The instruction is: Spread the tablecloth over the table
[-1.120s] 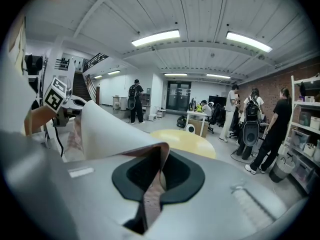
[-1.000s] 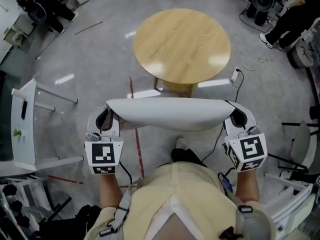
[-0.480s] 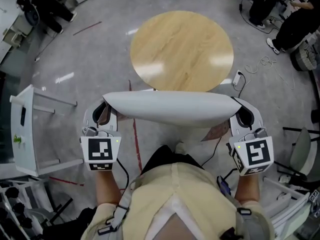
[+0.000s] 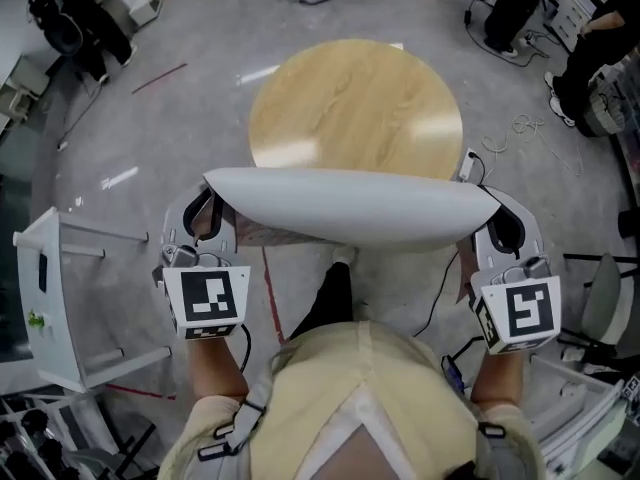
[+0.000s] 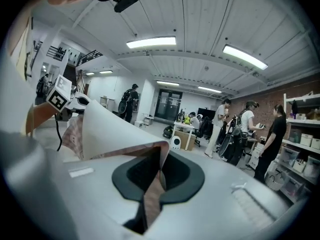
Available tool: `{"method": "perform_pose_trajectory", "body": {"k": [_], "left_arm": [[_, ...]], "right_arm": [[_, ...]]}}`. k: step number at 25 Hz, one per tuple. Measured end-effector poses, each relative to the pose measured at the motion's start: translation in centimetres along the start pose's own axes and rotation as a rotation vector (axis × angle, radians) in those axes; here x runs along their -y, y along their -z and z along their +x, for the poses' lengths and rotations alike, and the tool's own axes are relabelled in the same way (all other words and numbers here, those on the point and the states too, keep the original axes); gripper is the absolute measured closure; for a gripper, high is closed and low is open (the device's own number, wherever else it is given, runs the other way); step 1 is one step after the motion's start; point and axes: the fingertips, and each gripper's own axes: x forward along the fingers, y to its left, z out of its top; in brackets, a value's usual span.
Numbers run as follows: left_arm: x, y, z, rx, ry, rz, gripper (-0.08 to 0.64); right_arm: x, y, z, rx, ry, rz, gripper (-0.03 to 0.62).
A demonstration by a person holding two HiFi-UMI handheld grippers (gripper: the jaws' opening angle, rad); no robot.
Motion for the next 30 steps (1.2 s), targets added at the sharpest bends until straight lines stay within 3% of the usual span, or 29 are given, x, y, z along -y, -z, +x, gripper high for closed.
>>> {"method": "perform_pose_trajectory", "body": {"k": [9,20,30], "left_arm": [[-3.0,-2.7,9.3,0.063,0.074,0.022,0.548],[-6.8,-5.6,18.1,0.114,0.08,0.06,0.548],[-6.7,-4.4,21.2,0.123,0.118,0.047,0.548]], "right_arm": [[4.4,-1.6,6.3,-0.015,0.1,0.034,0.582],[9.5,-4.0,14.2,-0.009,0.177,0.055,0.581],[10.0,-3.5,16.5,-0.018,0.23,0.075,0.581]]}}
